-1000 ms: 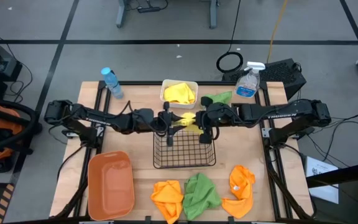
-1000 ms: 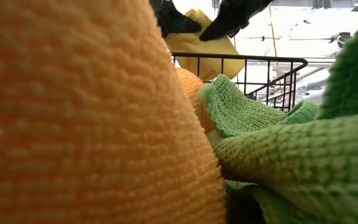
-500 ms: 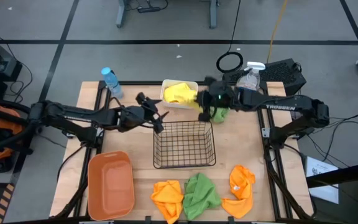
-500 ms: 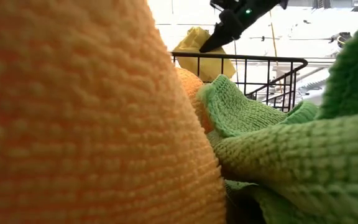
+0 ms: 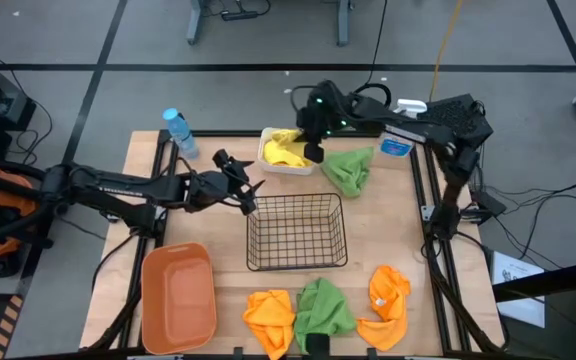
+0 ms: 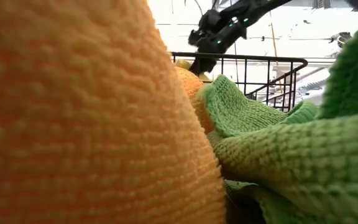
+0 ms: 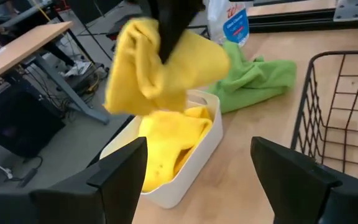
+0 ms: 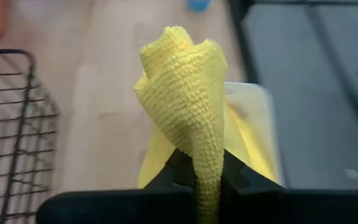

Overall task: Sort microfiber towel by color & place in baskets
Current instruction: Put the yellow microfiber cloth into the white bin

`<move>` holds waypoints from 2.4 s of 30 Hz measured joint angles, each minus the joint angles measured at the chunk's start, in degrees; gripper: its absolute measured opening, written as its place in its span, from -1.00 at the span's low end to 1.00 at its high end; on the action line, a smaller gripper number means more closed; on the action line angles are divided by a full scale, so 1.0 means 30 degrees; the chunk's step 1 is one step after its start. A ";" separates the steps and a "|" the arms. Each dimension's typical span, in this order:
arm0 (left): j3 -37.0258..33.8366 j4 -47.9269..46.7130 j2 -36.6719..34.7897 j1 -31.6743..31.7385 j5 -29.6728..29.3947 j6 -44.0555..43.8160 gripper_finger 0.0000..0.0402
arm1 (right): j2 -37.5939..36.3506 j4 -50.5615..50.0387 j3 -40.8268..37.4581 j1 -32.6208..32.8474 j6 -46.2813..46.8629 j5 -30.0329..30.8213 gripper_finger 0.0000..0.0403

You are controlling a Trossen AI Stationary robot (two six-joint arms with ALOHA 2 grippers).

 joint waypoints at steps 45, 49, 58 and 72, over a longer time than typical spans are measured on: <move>-0.0091 -0.0054 -0.0737 0.0256 0.0912 0.0918 0.45 | 0.7187 -0.5714 0.7824 0.0583 0.0865 0.4822 0.15; -0.0091 -0.0075 -0.0737 0.0256 0.0918 0.0918 0.45 | 0.6604 -0.6186 0.7824 0.0583 0.0843 0.4817 0.21; -0.0091 -0.0097 -0.0737 0.0256 0.0927 0.0925 0.45 | 0.5802 -0.6959 0.7824 0.0702 0.0892 0.2559 -0.01; -0.0086 -0.0448 -0.0737 0.0256 0.0942 0.0925 0.45 | 0.7102 -0.6437 0.7795 0.1442 0.0001 0.2579 -0.93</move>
